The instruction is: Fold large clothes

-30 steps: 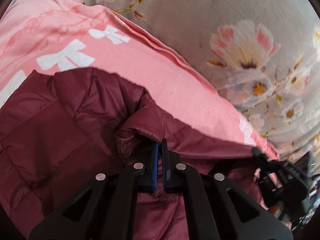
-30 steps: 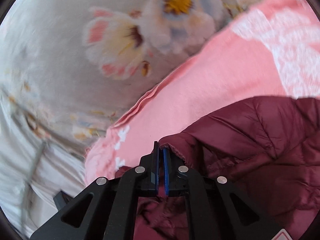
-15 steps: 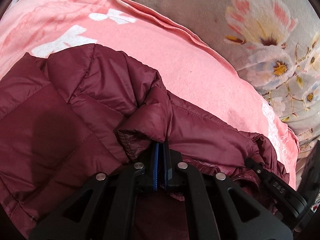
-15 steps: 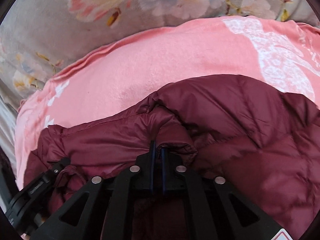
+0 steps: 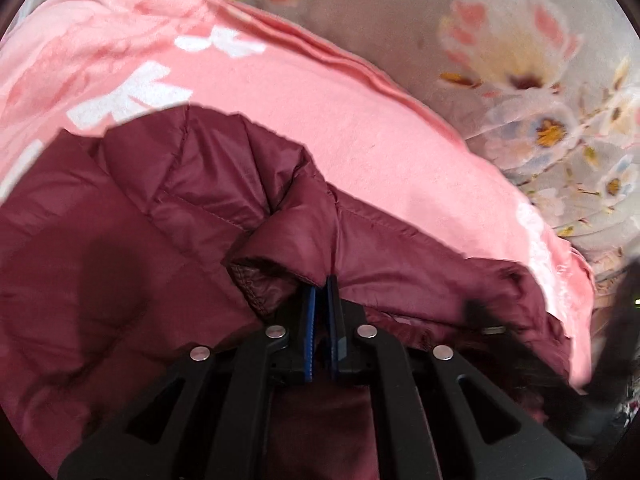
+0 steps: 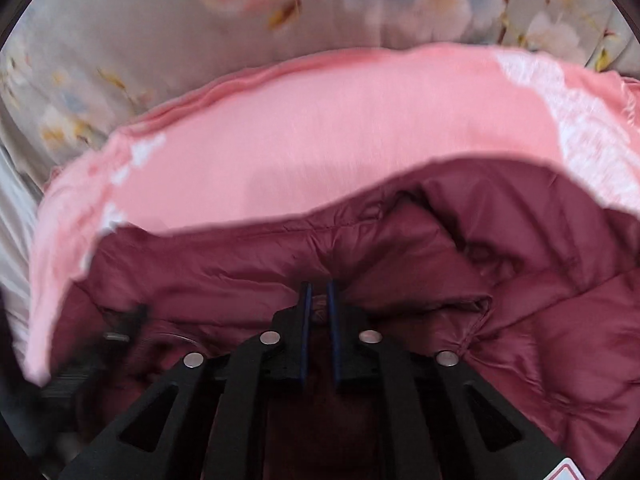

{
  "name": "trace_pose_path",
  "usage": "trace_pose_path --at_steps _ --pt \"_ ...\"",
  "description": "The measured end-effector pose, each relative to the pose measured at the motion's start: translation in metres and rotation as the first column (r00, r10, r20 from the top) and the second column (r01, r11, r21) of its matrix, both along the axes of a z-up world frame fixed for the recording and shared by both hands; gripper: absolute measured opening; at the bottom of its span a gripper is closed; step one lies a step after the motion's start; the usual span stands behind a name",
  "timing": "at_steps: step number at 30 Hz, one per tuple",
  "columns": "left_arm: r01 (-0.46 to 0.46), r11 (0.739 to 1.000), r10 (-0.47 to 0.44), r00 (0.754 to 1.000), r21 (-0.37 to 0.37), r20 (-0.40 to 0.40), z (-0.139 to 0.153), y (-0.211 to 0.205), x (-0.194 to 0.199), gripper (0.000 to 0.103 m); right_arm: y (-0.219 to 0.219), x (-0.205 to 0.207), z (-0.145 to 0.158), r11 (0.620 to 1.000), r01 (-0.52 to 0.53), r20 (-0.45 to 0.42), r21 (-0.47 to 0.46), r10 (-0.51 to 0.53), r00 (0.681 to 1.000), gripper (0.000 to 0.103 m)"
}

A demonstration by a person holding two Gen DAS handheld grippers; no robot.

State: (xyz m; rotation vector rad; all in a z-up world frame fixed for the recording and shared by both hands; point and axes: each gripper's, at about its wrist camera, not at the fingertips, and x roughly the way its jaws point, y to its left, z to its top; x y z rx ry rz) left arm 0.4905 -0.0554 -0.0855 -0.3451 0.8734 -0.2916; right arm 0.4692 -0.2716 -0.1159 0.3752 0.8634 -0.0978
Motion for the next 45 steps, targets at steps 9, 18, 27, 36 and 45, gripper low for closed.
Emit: trace_pose_path --at_steps 9,18,27,36,45 --pt "-0.025 0.999 0.027 0.999 -0.044 0.045 0.048 -0.004 0.019 0.008 0.001 -0.003 0.001 1.000 -0.016 -0.006 -0.020 0.016 1.000 0.004" --pt "-0.038 0.999 0.039 0.999 0.037 -0.038 -0.011 -0.011 0.030 0.002 -0.028 -0.021 0.017 0.990 0.098 0.019 -0.097 -0.096 0.995 0.003" --pt "-0.037 0.996 0.036 0.999 0.077 0.009 -0.015 -0.017 0.030 0.002 -0.027 -0.020 0.005 0.989 0.089 0.005 -0.115 -0.089 0.996 0.002" --pt "-0.039 0.989 0.036 0.999 0.140 0.021 -0.017 -0.023 0.030 0.002 -0.020 -0.015 0.004 0.982 0.090 -0.005 -0.168 -0.092 0.996 0.002" --pt "-0.040 0.998 0.040 0.999 0.042 0.019 -0.017 -0.008 0.027 0.002 -0.036 -0.033 0.015 0.996 0.087 0.036 -0.036 -0.086 0.996 0.006"
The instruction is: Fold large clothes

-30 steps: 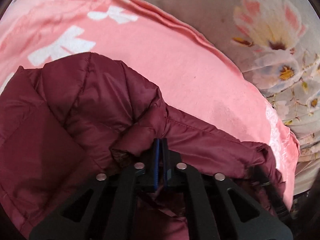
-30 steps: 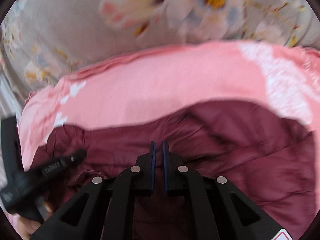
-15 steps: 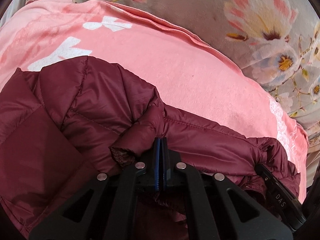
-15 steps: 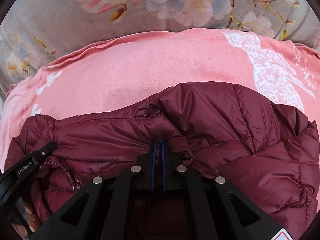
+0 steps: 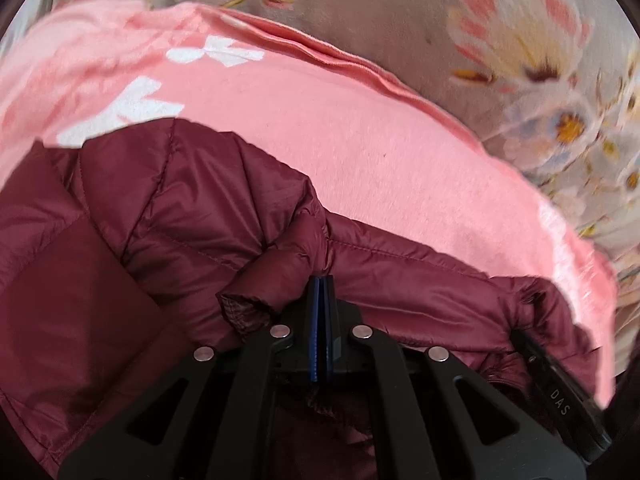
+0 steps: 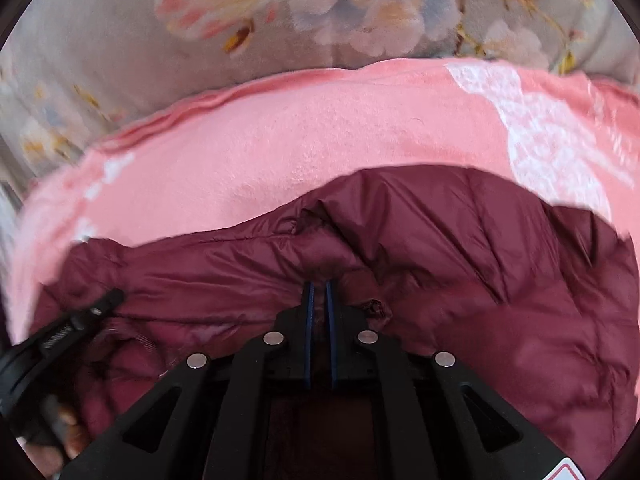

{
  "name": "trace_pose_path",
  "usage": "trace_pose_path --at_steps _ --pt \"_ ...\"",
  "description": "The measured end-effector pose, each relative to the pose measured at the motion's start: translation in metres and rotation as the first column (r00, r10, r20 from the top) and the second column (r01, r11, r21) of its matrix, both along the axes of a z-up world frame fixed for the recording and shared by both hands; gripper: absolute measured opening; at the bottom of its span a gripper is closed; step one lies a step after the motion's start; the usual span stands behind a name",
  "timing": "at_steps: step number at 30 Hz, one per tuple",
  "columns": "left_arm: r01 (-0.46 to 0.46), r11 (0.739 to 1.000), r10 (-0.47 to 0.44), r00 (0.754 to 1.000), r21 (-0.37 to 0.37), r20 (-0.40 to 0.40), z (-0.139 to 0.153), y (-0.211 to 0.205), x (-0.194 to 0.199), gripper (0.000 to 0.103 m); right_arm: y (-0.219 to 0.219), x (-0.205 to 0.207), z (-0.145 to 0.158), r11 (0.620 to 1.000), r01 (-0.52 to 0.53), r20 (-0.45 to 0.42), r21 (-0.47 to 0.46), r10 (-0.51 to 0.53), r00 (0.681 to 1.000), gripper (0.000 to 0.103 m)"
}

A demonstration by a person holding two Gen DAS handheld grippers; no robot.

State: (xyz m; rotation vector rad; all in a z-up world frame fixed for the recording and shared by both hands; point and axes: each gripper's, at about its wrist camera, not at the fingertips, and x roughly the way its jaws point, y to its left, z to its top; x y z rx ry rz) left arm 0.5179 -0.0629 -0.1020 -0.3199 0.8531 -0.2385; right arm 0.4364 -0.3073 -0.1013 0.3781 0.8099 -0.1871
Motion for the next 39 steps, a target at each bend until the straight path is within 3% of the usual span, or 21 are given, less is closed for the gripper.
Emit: trace_pose_path --at_steps 2,3,5,6,8,11,13,17,21,24,26,29,31,37,39 --pt "0.002 0.999 -0.002 1.000 -0.043 -0.008 0.004 0.013 -0.010 0.003 -0.005 -0.039 0.016 0.997 0.015 0.057 0.073 -0.019 0.998 0.017" --pt "0.006 0.998 -0.006 1.000 -0.060 -0.001 0.010 0.022 -0.023 0.009 -0.004 -0.055 0.021 0.996 0.015 0.070 0.084 -0.021 0.997 0.028" --pt "0.000 0.999 0.002 1.000 -0.040 0.028 0.019 0.035 -0.048 0.045 -0.001 -0.096 0.031 0.997 -0.002 0.089 0.082 -0.005 0.996 0.032" --pt "0.000 1.000 0.001 0.998 -0.024 0.069 0.030 0.044 -0.070 0.049 0.001 -0.114 0.035 0.997 -0.011 0.095 0.077 0.003 0.995 0.032" --pt "0.022 1.000 -0.020 0.995 -0.015 0.101 0.041 0.056 -0.097 0.050 0.004 -0.162 0.043 0.998 -0.026 0.108 0.062 0.020 0.994 0.033" --pt "0.051 0.999 -0.049 0.994 -0.018 0.100 0.052 0.082 -0.147 0.051 0.008 -0.235 0.051 0.998 -0.038 0.131 0.045 0.031 0.991 0.045" --pt "0.051 0.998 -0.049 0.995 -0.021 0.092 0.055 0.106 -0.186 0.057 0.009 -0.281 0.054 1.000 -0.029 0.149 0.011 0.027 0.988 0.057" --pt "-0.022 0.999 0.025 0.997 -0.049 0.069 0.051 0.157 -0.254 0.064 0.010 -0.375 0.050 0.998 0.013 0.157 -0.055 -0.004 0.988 0.062" --pt "-0.111 0.993 0.108 0.992 0.048 0.069 0.041 0.196 -0.320 0.065 0.010 -0.438 0.034 0.993 0.063 0.130 -0.098 -0.050 0.990 0.068" --pt "-0.160 0.981 0.152 0.986 0.113 0.075 0.035 0.217 -0.353 0.072 0.005 -0.464 0.020 0.990 0.097 0.103 -0.103 -0.086 0.991 0.071" --pt "-0.189 0.975 0.182 0.981 0.118 0.066 0.029 0.231 -0.364 0.078 -0.002 -0.474 0.010 0.989 0.125 0.083 -0.080 -0.118 0.990 0.071" --pt "-0.231 0.970 0.230 0.973 0.078 0.017 0.015 0.255 -0.373 0.078 -0.013 -0.485 0.000 0.988 0.157 0.080 -0.010 -0.155 0.985 0.072" --pt "-0.244 0.970 0.244 0.969 0.007 -0.041 0.003 0.267 -0.373 0.078 -0.019 -0.486 -0.005 0.985 0.168 0.080 0.049 -0.171 0.982 0.074" --pt "-0.196 0.978 0.194 0.980 -0.065 -0.042 0.002 0.256 -0.376 0.079 -0.026 -0.478 -0.004 0.967 0.172 0.088 0.189 -0.191 0.978 0.075" --pt "-0.170 0.983 0.166 0.985 -0.074 -0.048 0.003 0.247 -0.374 0.068 -0.023 -0.471 -0.004 0.962 0.149 0.100 0.230 -0.176 0.979 0.073"
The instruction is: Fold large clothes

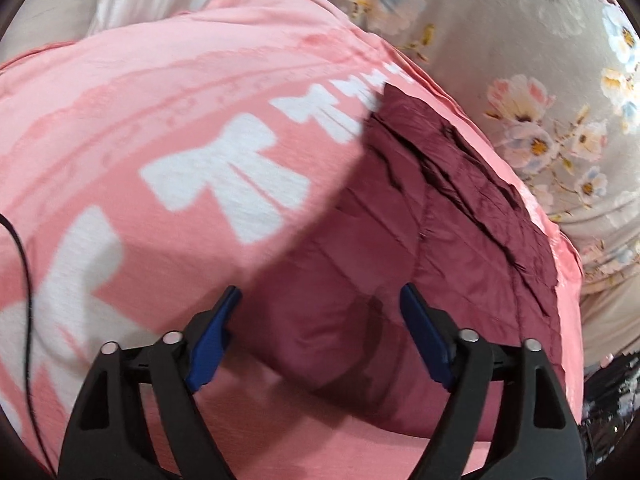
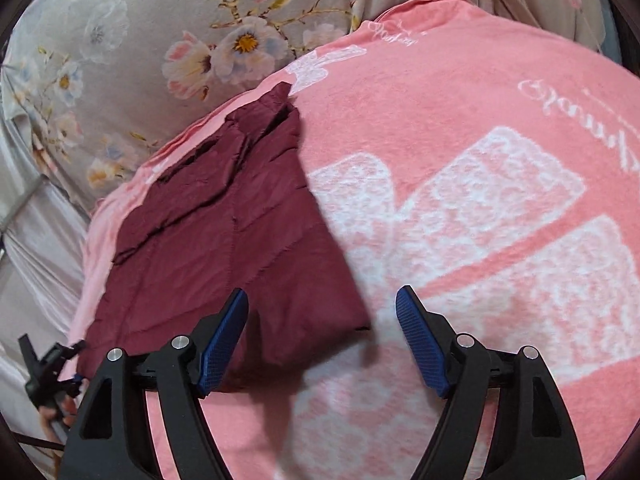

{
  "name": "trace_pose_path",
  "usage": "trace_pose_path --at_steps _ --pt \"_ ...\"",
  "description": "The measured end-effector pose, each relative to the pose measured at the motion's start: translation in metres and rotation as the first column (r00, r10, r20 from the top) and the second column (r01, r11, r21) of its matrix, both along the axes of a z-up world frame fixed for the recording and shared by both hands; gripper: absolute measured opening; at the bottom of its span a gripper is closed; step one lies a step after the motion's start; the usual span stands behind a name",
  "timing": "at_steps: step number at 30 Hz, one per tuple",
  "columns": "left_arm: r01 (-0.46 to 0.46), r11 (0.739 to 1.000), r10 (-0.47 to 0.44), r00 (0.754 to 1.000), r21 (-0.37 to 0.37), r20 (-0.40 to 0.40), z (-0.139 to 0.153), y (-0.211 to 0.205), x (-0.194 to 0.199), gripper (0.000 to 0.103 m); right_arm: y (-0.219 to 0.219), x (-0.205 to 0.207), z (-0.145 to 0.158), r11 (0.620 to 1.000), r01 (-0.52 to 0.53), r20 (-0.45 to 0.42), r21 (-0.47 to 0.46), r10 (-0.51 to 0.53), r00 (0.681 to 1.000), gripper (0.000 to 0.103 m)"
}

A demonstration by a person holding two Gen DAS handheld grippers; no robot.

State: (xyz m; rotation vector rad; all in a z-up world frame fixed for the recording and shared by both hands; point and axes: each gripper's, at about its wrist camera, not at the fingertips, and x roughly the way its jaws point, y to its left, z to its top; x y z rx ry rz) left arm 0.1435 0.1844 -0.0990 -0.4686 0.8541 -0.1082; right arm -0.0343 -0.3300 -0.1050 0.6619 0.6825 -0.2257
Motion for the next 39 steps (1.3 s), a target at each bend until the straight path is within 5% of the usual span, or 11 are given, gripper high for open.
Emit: trace_pose_path --at_steps 2,4,5,7,13,21,27,30,33,39 --pt "0.029 0.999 -0.029 1.000 -0.016 -0.010 0.000 -0.005 0.000 0.045 0.005 0.007 0.000 1.000 -0.015 -0.002 0.012 0.015 1.000 0.060" --pt "0.044 0.999 -0.045 0.999 -0.025 -0.020 0.002 -0.010 0.000 0.028 0.011 0.013 0.001 0.999 -0.031 -0.016 0.006 0.031 0.999 0.029" --pt "0.047 0.999 -0.047 0.999 -0.020 -0.017 0.004 -0.011 0.000 0.017 0.014 0.013 0.002 0.999 -0.039 -0.011 0.004 0.039 0.999 0.024" --pt "0.056 0.998 -0.056 0.998 -0.021 0.000 0.011 -0.012 -0.004 0.010 0.020 0.011 0.011 0.999 -0.047 0.009 -0.025 0.048 0.999 0.009" --pt "0.084 0.994 -0.078 0.993 -0.070 0.088 0.047 -0.006 -0.031 0.006 0.037 -0.023 0.055 0.989 -0.060 0.121 -0.138 0.077 0.990 0.004" --pt "0.104 0.990 -0.081 0.972 -0.091 0.221 0.107 0.026 -0.111 0.005 0.072 -0.131 0.116 0.937 -0.025 0.239 -0.348 0.114 0.964 0.004" --pt "0.097 0.992 -0.056 0.920 -0.086 0.388 0.175 0.048 -0.177 0.005 0.090 -0.194 0.178 0.909 0.038 0.404 -0.416 0.148 0.903 0.004" --pt "0.090 0.994 -0.046 0.865 -0.065 0.499 0.210 0.046 -0.194 0.005 0.081 -0.190 0.202 0.925 0.078 0.488 -0.373 0.124 0.864 0.004" --pt "0.087 0.996 -0.053 0.836 -0.036 0.546 0.225 0.037 -0.182 0.005 0.068 -0.161 0.210 0.945 0.080 0.527 -0.316 0.105 0.843 0.004" --pt "0.020 0.998 -0.049 0.876 0.065 0.480 0.210 0.005 -0.101 0.005 0.054 -0.063 0.195 0.958 0.088 0.474 -0.272 0.054 0.879 0.004"
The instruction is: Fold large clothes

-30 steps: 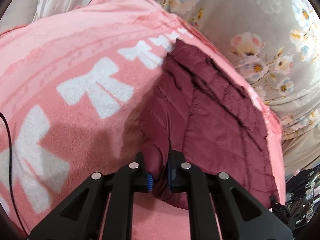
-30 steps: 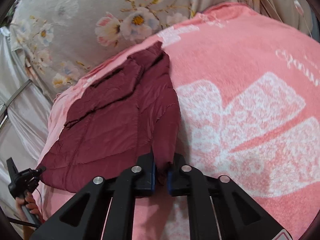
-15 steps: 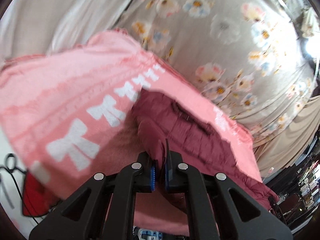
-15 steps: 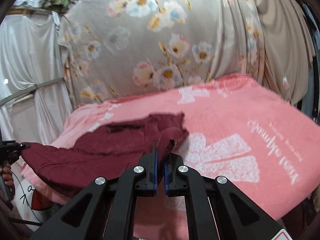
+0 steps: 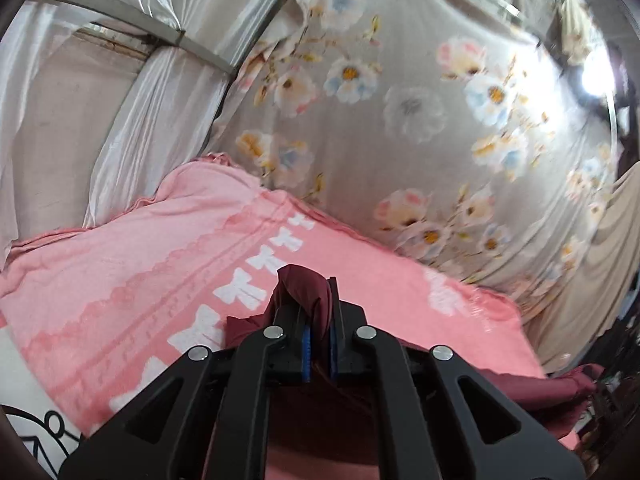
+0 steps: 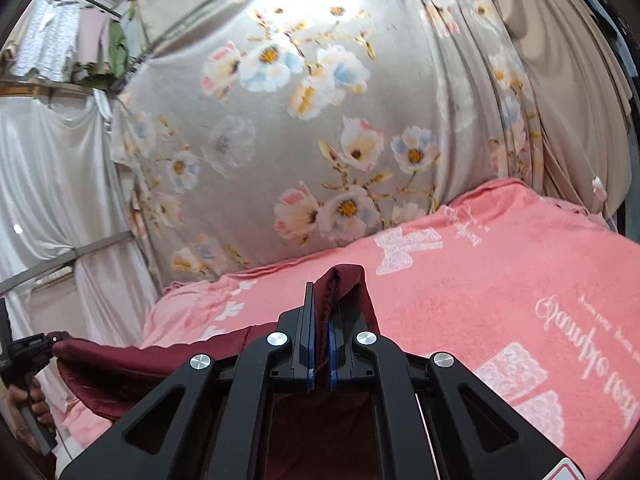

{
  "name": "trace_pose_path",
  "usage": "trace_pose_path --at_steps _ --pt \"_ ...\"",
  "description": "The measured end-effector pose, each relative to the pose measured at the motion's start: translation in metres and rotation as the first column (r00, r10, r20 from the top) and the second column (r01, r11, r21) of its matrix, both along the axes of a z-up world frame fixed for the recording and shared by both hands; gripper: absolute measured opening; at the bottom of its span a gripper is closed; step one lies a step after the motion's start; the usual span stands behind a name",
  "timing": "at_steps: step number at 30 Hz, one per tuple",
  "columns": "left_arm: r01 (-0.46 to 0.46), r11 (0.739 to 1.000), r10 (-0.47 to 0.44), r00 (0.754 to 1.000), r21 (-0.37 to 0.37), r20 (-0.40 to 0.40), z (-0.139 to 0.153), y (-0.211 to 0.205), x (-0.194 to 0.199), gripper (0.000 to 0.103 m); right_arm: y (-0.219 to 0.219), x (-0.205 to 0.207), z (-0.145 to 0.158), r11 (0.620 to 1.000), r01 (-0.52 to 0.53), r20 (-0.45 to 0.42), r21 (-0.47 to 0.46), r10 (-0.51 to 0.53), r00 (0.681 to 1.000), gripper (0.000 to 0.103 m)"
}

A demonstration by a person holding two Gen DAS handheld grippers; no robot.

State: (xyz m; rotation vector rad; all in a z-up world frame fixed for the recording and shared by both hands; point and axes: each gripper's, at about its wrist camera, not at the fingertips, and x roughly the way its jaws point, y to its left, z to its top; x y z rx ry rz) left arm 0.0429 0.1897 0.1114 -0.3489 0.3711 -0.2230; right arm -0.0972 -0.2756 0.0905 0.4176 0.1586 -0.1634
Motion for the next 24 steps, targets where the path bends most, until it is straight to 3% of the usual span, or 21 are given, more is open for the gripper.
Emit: trace_pose_path --at_steps 4,9,13,24 --pt "-0.043 0.997 0.047 0.997 0.067 -0.062 -0.019 -0.016 0.053 0.005 -0.016 0.055 -0.021 0.999 0.025 -0.071 0.034 -0.023 0.997 0.004" --pt "-0.089 0.982 0.110 0.986 0.168 -0.121 -0.045 -0.042 0.112 0.005 -0.026 0.115 -0.041 0.997 0.079 -0.161 0.013 -0.076 0.984 0.004" --pt "-0.095 0.974 0.135 0.973 0.205 -0.188 -0.070 -0.054 0.153 0.005 -0.035 0.153 -0.066 0.994 0.110 -0.245 0.030 -0.099 0.964 0.004" --pt "-0.071 0.953 0.179 0.917 0.294 -0.358 -0.148 -0.076 0.215 0.005 -0.045 0.204 -0.127 0.989 0.143 -0.402 0.036 -0.117 0.908 0.004"
